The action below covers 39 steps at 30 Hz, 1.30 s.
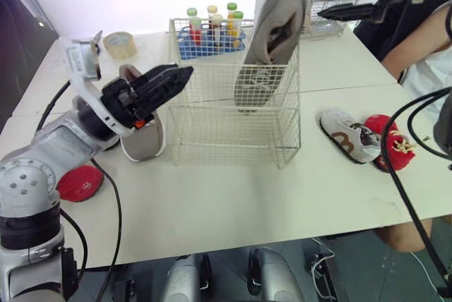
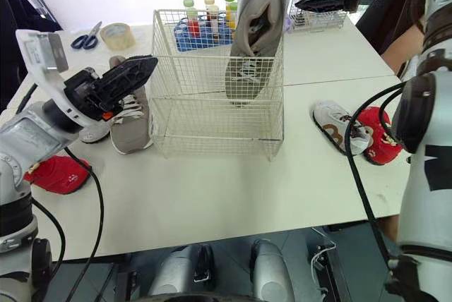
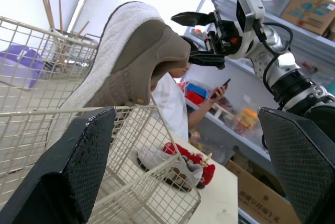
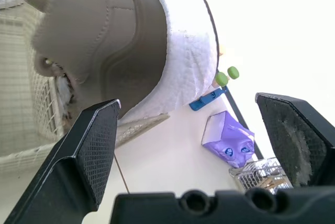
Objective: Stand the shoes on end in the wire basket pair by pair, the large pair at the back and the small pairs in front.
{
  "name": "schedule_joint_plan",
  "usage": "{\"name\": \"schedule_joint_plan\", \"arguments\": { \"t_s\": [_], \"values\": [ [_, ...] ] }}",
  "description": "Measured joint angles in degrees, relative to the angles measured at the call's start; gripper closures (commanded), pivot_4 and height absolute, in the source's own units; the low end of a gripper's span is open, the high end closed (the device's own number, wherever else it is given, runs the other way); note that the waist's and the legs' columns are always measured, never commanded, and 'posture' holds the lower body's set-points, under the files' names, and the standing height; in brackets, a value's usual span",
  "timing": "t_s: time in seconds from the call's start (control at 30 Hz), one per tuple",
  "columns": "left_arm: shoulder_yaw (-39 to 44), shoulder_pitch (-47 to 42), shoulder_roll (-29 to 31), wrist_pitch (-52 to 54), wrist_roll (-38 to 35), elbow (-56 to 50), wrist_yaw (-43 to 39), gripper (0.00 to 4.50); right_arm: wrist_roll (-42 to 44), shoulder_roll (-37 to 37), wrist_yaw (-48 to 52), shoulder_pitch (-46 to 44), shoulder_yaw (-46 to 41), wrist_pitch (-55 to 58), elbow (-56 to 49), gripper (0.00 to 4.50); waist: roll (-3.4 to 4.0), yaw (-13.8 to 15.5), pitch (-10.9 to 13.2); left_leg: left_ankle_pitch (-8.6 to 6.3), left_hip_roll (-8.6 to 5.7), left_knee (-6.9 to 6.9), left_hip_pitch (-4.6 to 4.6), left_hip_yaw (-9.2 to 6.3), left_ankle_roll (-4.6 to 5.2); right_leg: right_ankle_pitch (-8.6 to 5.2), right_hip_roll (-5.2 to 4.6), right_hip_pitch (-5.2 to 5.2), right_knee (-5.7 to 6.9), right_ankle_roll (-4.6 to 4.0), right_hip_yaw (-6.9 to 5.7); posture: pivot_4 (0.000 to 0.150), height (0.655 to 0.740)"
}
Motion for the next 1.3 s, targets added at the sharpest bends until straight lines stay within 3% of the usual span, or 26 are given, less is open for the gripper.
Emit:
{"name": "schedule_joint_plan", "arguments": {
  "t_s": [0.1, 0.27, 0.43, 0.53, 0.7, 0.83, 1.1, 1.3],
  "values": [
    [-0.90, -0.37, 0.02, 0.23, 0.83, 0.51, -1.15, 0.00, 2.99, -0.04, 1.73, 0.45, -2.77, 3.52, -0.03, 0.05, 0.04, 0.13, 0.02, 0.00, 0.00, 0.00, -0.03, 0.00, 0.00, 0.00, 0.00, -0.02, -0.01, 0.00, 0.00, 0.150, 0.7400],
    [0.34, -0.96, 2.32, 0.05, 3.31, 2.56, -1.66, 0.00, 16.08, 0.10, 9.97, 0.79, -11.78, 21.76, -8.00, 0.05, 0.05, 0.27, 0.03, 0.00, 0.02, -0.02, -0.05, -0.01, 0.01, 0.00, 0.00, -0.03, -0.03, 0.00, -0.01, 0.150, 0.7400],
    [6.26, -4.95, 9.02, -1.10, 8.41, 7.83, 2.89, 0.00, 34.60, 3.04, 7.82, 17.80, -17.46, 51.17, -46.28, 0.05, -0.07, 0.43, -0.05, -0.01, 0.06, 0.06, -0.04, -0.16, 0.01, 0.00, -0.04, 0.04, 0.03, 0.00, -0.12, 0.150, 0.7400],
    [7.83, -9.24, 12.60, -1.15, 12.36, 12.62, 6.86, 0.00, 41.77, 6.23, 1.92, 32.21, -16.48, 60.86, -65.58, 0.05, -0.03, 0.80, -0.02, -0.01, -0.02, 0.06, -0.06, -0.13, 0.03, 0.01, -0.09, 0.00, 0.08, 0.01, -0.11, 0.150, 0.7400],
    [5.73, -18.49, 15.02, 0.30, 21.87, 25.82, 12.60, 0.00, 42.72, 5.54, -3.74, 44.13, -11.60, 58.62, -82.64, 0.05, -0.06, 1.75, -0.03, -0.02, -0.05, 0.07, -0.11, -0.11, 0.05, 0.01, -0.04, -0.03, 0.09, 0.02, -0.14, 0.150, 0.7400],
    [0.72, -25.37, 15.82, 0.69, 33.02, 38.29, 13.61, 0.00, 42.50, 5.01, -5.84, 48.37, -8.55, 55.29, -87.05, 0.05, -0.08, 1.93, -0.03, -0.02, -0.12, 0.07, -0.09, -0.03, 0.05, 0.01, 0.00, -0.04, 0.08, 0.02, -0.13, 0.150, 0.7400],
    [-12.50, -40.32, 10.18, -1.55, 54.62, 66.44, 4.10, 0.00, 43.79, 4.68, -10.39, 48.69, -7.58, 53.45, -88.25, 0.05, -0.37, 1.88, 0.07, -0.01, -0.13, 0.09, -0.16, 0.18, 0.06, 0.01, 0.06, -0.05, 0.00, 0.02, -0.18, 0.150, 0.7400],
    [-16.36, -49.29, 6.59, -7.94, 66.14, 83.27, -4.44, 0.00, 43.99, 3.71, -12.94, 49.44, -7.66, 53.16, -89.11, 0.05, -0.43, 1.56, 0.11, -0.01, -0.10, 0.04, -0.21, 0.23, 0.06, 0.00, 0.07, -0.13, -0.06, 0.03, -0.18, 0.150, 0.7400]
  ]
}}
